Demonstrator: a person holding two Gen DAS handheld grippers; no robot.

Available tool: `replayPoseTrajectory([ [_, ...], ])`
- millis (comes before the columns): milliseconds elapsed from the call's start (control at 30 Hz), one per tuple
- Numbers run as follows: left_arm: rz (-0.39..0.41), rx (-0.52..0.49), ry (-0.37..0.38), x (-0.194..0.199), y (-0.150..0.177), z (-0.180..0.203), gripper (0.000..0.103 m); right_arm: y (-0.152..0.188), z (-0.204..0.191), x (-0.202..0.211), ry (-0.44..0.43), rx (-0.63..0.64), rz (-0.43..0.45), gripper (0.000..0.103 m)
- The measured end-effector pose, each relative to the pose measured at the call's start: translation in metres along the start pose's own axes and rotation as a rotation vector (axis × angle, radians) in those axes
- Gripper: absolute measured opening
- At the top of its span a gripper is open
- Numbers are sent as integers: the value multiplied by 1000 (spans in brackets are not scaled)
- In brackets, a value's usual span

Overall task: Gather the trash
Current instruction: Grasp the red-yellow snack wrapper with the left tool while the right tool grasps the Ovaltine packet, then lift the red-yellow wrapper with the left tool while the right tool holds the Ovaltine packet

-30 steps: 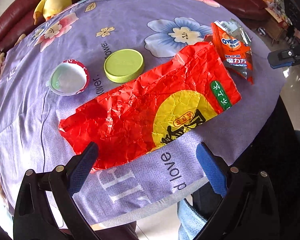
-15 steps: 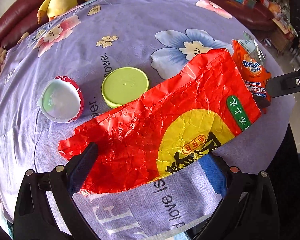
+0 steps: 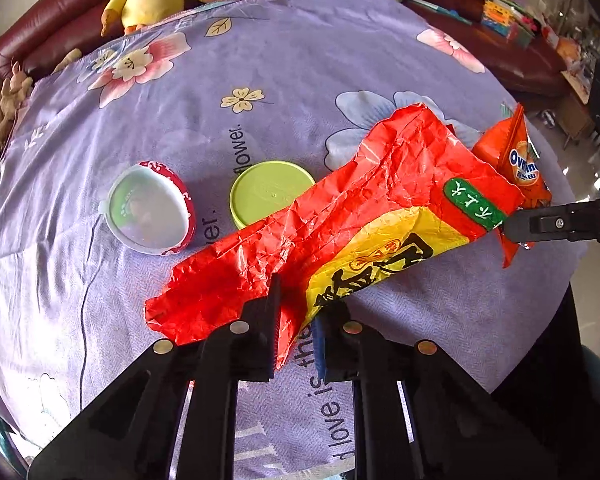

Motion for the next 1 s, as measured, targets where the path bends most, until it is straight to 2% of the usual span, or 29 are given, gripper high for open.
replayPoseTrajectory([
  [33,6,15,-2,4,-1,-2,9,0,-2,3,-6,5,7,45],
  [200,39,93,22,26,-5,-11,9,1,-8,23,-32,36,49,44],
  [333,56,145,85,39,-12,-13,9,1,-9,36,-74,29,68,43],
  [667,96,93,98,50,-47,20,9,-12,3,83,-122,16,170,43],
  [833,35,51,56,25,-48,29,10,-15,24,86,-116,-23,175,43],
  [900,-2,54,32,13,-41,25,18,-14,30,84,-111,-28,168,44],
  [967,-30,63,9,4,-35,19,55,-13,34,81,-105,-33,160,44],
  [1000,-31,65,-15,2,-33,15,62,-14,34,79,-103,-35,157,44],
])
Point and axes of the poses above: each gripper's, at about its wrist camera, not at the fingertips, and x roughly against the way its jaws point, z to its right, y to its underside, the point moved 6 cm from there along -x, roughly the way its jaws point, and after that the axes turned 11 degrees about -x, right-handed, at the moved point
